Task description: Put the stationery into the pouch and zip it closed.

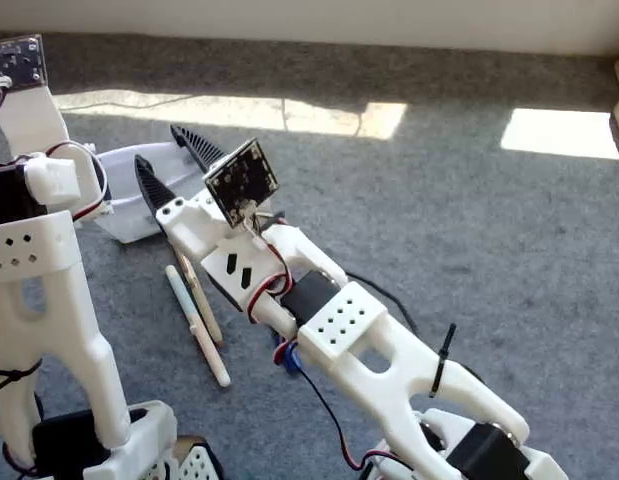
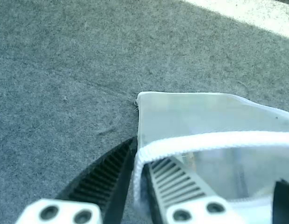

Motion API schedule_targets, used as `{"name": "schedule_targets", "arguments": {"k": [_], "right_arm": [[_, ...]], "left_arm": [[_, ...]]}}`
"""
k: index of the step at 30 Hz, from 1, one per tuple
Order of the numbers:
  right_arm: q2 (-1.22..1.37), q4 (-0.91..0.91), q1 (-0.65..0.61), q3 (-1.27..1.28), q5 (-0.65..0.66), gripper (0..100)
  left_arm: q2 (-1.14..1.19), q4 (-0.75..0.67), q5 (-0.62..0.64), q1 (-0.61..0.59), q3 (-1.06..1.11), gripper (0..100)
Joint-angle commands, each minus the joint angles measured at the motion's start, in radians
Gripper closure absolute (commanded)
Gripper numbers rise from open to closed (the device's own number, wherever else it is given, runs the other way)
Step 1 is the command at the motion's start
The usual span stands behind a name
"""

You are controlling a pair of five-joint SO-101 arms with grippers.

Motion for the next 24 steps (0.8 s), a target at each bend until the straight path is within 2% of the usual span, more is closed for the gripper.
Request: {"name": "schedule_targets", "arguments": {"k": [1,12,24], "right_arm": [[-0.064,0.005,0.01,-0.028,0.008,82.3],[-0.073,0.033,0.008,-0.028,0.009,88.9],[-0.265,0.625,0.015,-0.277,0.011,88.9]], "left_arm": [[-0.007,-0.015,0.011,0.002,0.005,99],[-0.016,-0.017,0.011,-0.025,-0.007,99],[-0.016,-0.044,0.014,-0.159,-0.025,99]]}}
